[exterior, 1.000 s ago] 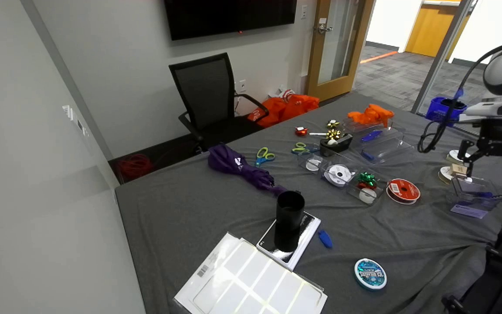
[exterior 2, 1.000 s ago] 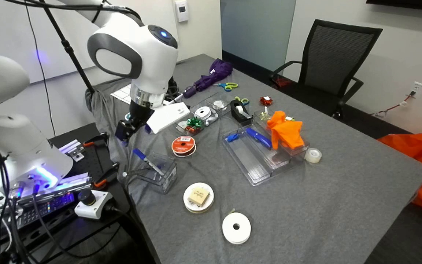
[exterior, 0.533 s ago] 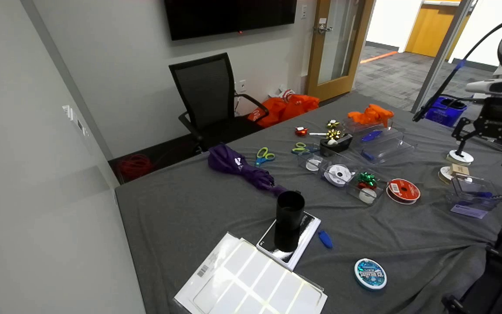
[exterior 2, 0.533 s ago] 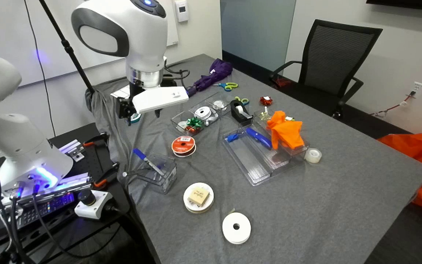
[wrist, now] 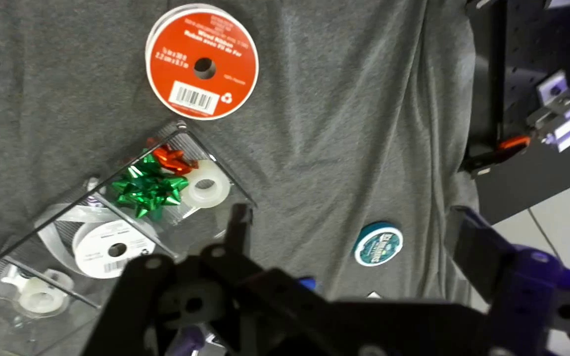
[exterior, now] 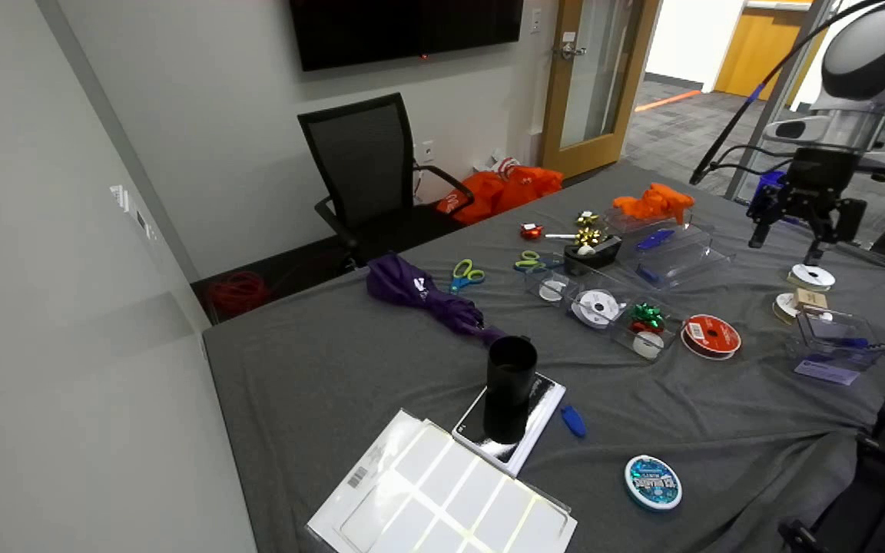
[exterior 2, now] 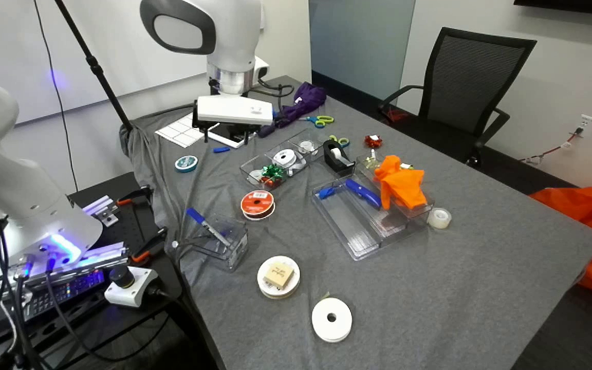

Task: Remove the blue marker from the container on the back left side of the table and put it in the container at the front.

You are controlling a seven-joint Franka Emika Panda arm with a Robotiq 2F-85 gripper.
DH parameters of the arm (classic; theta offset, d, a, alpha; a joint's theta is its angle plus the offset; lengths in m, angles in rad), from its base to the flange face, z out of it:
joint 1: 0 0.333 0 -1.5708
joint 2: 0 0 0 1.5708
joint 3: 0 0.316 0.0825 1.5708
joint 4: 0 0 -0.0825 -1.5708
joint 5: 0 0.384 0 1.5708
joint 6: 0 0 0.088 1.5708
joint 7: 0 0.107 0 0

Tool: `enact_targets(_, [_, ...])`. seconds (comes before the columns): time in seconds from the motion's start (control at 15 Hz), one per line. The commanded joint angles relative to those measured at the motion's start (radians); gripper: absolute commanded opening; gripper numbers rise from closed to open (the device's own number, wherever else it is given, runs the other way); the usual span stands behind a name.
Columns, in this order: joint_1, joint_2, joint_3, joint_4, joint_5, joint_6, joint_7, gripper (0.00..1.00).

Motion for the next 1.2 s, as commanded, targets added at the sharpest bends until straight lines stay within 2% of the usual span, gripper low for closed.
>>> enact_targets(0.0, [0.043, 0.105, -0.027, 0.126, 0.053, -0.009, 0.155, 1.00])
enact_targets(0.33, [0.041, 0.210, -0.017, 0.254, 0.093, -0.009, 0.309, 1.00])
enact_targets(0.67, [0.030, 0.286, -0.004, 0.340, 0.097, -0.003, 0.409, 1.00])
enact_targets(0.73, [0.027, 0.296, -0.002, 0.350, 0.090, -0.007, 0.410, 1.00])
enact_targets(0.8, [0.027, 0.263, 0.000, 0.311, 0.077, -0.002, 0.395, 1.00])
enact_targets(1.13, [0.024, 0.288, 0.003, 0.336, 0.076, -0.002, 0.404, 1.00])
